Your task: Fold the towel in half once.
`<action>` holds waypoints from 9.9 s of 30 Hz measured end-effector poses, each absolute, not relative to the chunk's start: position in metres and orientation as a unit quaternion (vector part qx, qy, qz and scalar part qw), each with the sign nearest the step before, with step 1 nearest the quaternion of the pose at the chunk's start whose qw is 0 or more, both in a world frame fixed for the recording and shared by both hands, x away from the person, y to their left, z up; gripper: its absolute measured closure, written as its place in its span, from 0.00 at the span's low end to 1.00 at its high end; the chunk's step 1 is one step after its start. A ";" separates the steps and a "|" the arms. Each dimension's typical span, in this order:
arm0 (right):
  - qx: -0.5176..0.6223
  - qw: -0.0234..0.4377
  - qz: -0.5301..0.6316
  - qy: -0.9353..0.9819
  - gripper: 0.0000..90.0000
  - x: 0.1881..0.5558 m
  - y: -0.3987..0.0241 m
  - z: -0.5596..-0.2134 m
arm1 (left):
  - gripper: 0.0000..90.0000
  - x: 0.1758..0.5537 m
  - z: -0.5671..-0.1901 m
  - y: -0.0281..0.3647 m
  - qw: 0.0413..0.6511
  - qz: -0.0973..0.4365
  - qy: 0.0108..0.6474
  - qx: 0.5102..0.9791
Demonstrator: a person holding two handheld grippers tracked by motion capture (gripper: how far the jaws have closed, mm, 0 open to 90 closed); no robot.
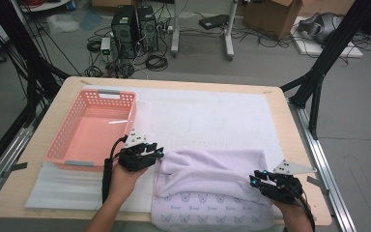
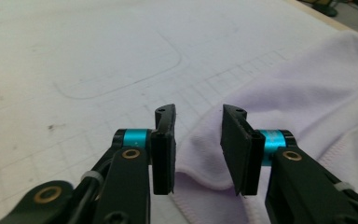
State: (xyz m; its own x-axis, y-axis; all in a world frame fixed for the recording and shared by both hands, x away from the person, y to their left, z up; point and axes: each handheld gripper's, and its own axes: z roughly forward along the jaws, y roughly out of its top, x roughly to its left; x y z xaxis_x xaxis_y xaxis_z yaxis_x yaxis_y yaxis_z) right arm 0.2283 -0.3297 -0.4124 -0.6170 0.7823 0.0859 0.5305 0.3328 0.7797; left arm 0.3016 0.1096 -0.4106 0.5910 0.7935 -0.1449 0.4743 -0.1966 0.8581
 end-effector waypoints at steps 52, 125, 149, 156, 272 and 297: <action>0.438 0.177 0.341 0.813 0.67 0.306 -0.314 -0.442 | 0.53 0.330 -0.434 0.075 0.446 0.120 0.451 0.764; 0.539 0.221 0.413 0.700 0.67 0.389 -0.353 -0.414 | 0.61 0.412 -0.411 0.080 0.477 0.150 0.472 0.726; 0.508 0.174 0.408 0.738 0.61 0.308 -0.351 -0.436 | 0.67 0.329 -0.432 0.074 0.482 0.151 0.387 0.771; 0.492 0.180 0.391 0.757 0.86 0.304 -0.345 -0.436 | 0.74 0.332 -0.441 0.069 0.440 0.151 0.394 0.793; 0.430 0.164 0.395 0.795 0.69 0.204 -0.345 -0.431 | 0.55 0.254 -0.433 0.115 0.509 0.132 0.410 0.745; 0.526 0.204 0.349 0.748 0.62 0.349 -0.348 -0.447 | 0.42 0.345 -0.452 0.095 0.420 0.163 0.482 0.751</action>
State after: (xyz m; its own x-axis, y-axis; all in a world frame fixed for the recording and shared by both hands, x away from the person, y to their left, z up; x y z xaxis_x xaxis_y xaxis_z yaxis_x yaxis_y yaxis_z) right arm 0.3491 -0.3476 -0.4468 -0.3625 0.9299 0.0623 0.6448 0.2020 0.7372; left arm 0.3451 0.0950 -0.4519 0.4825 0.8611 -0.1604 0.5875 -0.1823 0.7884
